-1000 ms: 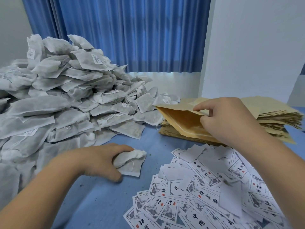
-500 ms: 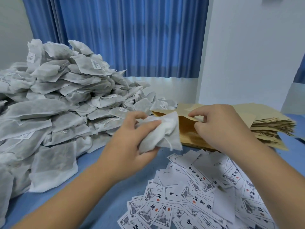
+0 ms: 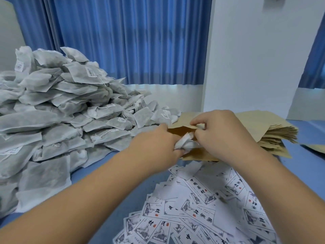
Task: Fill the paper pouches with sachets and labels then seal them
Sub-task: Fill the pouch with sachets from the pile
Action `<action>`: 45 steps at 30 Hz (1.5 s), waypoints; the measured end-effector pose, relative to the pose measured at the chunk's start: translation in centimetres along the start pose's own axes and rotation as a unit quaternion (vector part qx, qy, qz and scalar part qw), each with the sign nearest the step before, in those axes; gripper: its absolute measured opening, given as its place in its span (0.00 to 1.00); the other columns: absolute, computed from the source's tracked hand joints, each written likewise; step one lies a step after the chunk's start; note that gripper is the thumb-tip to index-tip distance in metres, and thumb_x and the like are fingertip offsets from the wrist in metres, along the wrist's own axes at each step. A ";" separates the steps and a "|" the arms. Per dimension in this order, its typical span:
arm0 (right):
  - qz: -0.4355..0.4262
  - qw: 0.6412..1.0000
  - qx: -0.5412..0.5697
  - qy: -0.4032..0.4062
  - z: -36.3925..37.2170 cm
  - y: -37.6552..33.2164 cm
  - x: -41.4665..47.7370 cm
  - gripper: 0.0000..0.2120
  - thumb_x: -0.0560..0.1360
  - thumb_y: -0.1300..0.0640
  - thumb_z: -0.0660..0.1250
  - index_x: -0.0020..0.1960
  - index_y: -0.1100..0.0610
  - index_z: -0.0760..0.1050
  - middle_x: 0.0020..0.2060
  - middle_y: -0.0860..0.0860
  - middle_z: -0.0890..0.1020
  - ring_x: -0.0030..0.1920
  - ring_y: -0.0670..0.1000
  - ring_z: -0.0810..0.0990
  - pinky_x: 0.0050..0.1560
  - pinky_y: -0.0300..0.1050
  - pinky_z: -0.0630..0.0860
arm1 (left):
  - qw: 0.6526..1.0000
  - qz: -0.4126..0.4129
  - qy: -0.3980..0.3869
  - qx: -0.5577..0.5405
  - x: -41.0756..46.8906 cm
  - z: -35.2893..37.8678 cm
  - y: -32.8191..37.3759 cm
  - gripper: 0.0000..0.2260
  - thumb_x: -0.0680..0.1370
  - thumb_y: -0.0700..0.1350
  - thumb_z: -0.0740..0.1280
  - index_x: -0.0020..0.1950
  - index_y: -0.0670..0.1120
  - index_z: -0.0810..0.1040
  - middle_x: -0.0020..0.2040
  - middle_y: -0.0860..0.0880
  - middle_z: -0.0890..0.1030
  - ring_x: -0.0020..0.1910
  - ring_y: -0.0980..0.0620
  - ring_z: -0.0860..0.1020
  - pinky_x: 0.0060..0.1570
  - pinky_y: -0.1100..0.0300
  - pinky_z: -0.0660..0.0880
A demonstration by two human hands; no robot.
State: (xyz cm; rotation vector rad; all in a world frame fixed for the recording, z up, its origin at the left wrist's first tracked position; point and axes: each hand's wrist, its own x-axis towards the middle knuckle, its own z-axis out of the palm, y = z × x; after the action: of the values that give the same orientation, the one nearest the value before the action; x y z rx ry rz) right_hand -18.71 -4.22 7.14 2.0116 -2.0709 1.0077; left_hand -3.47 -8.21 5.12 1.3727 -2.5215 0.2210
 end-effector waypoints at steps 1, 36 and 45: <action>-0.002 1.000 -0.002 0.001 0.1 -0.2 -0.1 0.16 0.70 0.59 0.63 0.52 0.45 0.82 0.46 0.50 0.82 0.48 0.53 0.79 0.48 0.46 0.77 | 1.000 -0.019 -0.004 0.006 0.5 -0.1 0.6 0.12 0.78 0.61 0.57 0.55 0.58 0.74 0.45 0.51 0.65 0.43 0.48 0.71 0.39 0.57 0.66; 0.035 0.999 -0.010 0.002 1.8 1.6 0.4 0.07 0.73 0.50 0.68 0.50 0.45 0.81 0.43 0.46 0.83 0.42 0.51 0.79 0.44 0.45 0.78 | 0.970 -0.140 -0.027 0.197 5.8 5.8 -16.0 0.26 0.75 0.60 0.61 0.72 0.58 0.60 0.69 0.47 0.65 0.66 0.44 0.67 0.61 0.47 0.65; -0.001 0.999 -0.033 0.008 2.6 2.4 0.8 0.05 0.73 0.48 0.69 0.48 0.46 0.80 0.37 0.46 0.81 0.41 0.52 0.78 0.43 0.46 0.78 | 0.955 -0.198 -0.098 0.196 8.6 5.9 -18.0 0.25 0.75 0.48 0.59 0.72 0.59 0.60 0.71 0.48 0.64 0.65 0.42 0.69 0.52 0.47 0.70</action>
State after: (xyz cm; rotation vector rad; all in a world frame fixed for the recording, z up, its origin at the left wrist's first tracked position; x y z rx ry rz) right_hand -20.06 -6.40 4.56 1.9674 -2.0644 0.9401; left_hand 6.33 -26.37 2.24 2.1140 -2.3609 0.5485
